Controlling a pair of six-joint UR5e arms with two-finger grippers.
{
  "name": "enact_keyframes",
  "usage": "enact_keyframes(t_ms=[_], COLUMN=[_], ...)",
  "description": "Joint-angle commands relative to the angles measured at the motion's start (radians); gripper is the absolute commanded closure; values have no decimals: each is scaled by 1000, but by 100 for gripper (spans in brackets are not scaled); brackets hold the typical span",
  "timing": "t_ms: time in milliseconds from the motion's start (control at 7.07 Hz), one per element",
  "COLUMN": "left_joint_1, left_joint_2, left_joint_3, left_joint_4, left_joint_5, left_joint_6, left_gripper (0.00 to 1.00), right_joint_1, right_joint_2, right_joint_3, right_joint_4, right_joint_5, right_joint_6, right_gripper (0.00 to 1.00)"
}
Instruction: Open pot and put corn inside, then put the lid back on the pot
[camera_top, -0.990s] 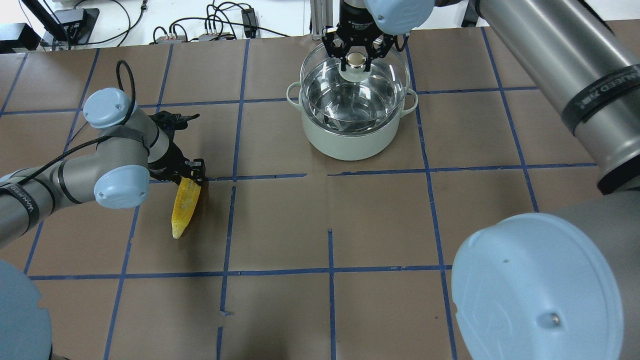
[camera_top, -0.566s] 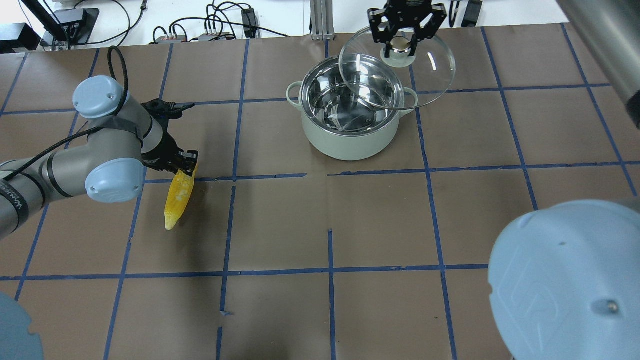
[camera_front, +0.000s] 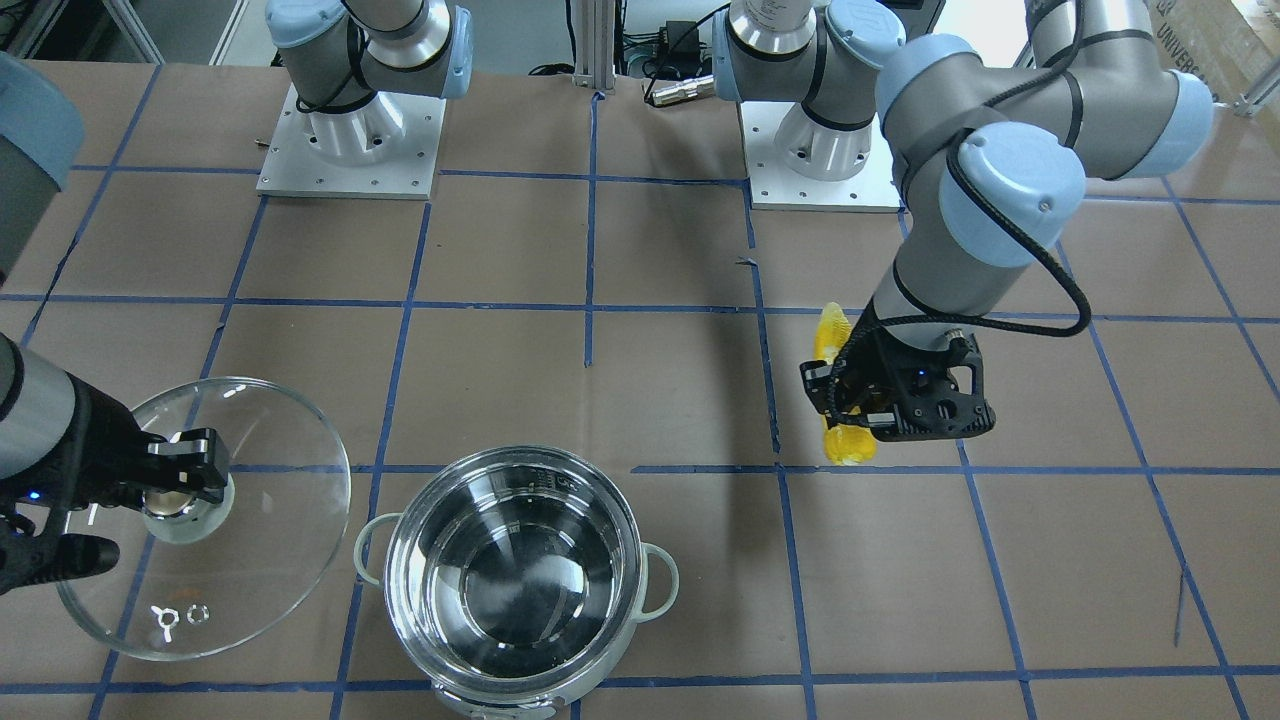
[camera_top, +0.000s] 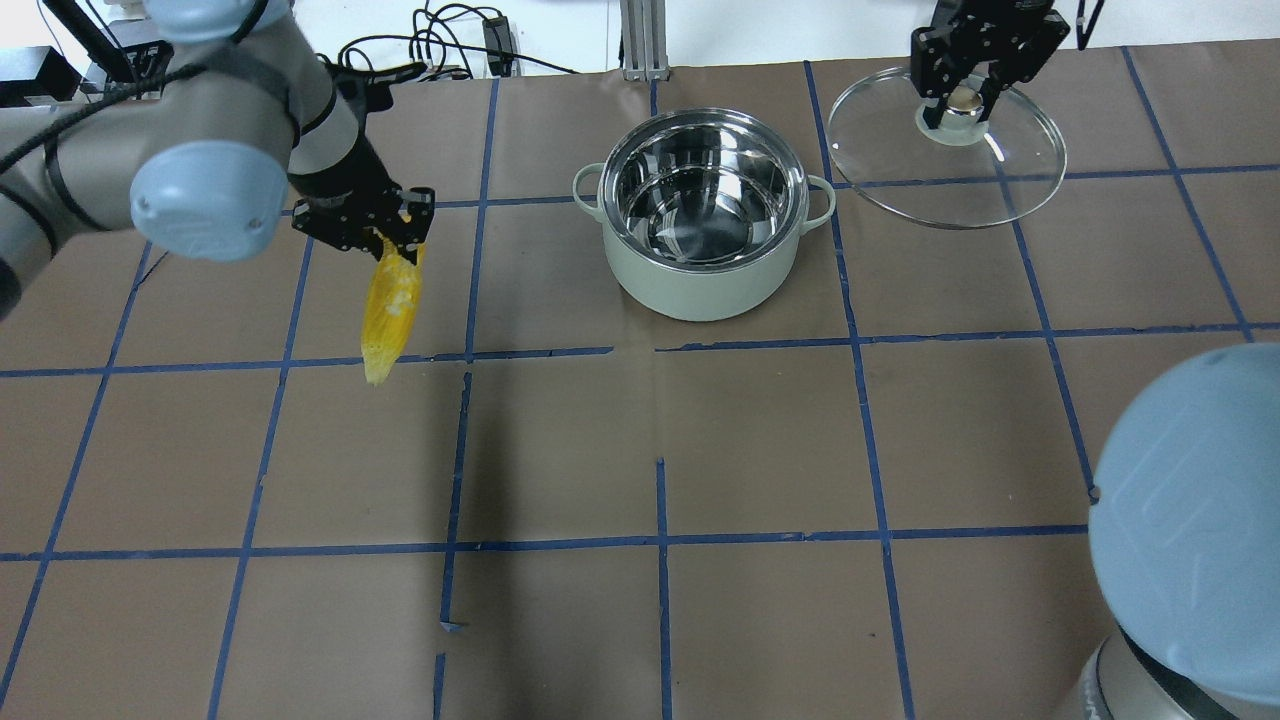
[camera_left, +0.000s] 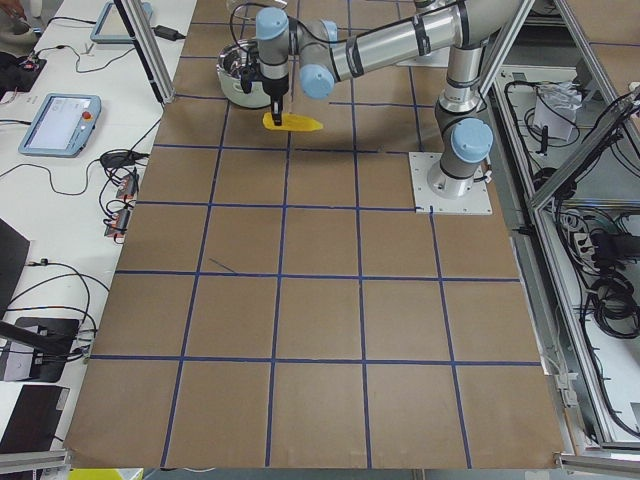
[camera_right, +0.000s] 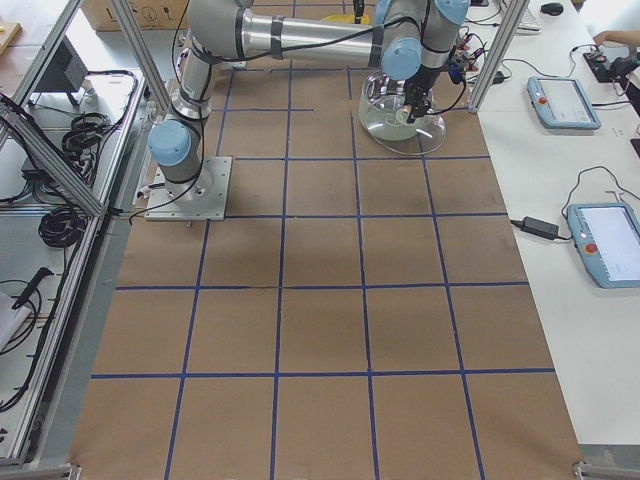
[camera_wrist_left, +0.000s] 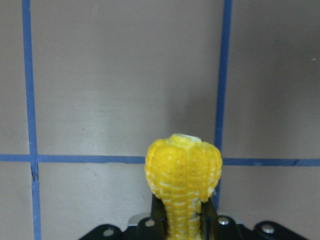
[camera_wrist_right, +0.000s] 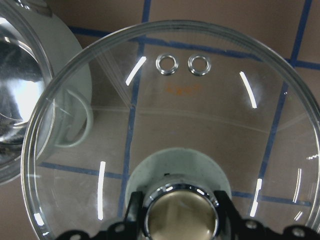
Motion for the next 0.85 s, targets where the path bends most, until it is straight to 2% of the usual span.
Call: enact_keyframes(t_ms=[0, 141, 283, 424, 707], left_joint_1=[-180, -252, -288, -312, -336], left_joint_2=[-134, -224, -310, -378, -475], left_joint_3=[236, 304, 385, 475, 610], left_joint_4=[-94, -57, -46, -47, -63], left_joint_5=[-14, -7, -10, -14, -10], left_joint_6=[-252, -348, -418, -506, -540], left_gripper=[99, 99, 99, 99, 99], right_joint_1=[-88, -94, -105, -125, -128], right_joint_2=[-75, -100, -115, -123, -124], right_joint_3=[193, 264, 297, 304, 312], right_joint_4=[-124, -199, -206, -206, -206], right_joint_5=[3, 0, -1, 3, 2], right_joint_6=[-109, -121, -126, -126, -126], right_gripper=[82, 81, 80, 80, 80])
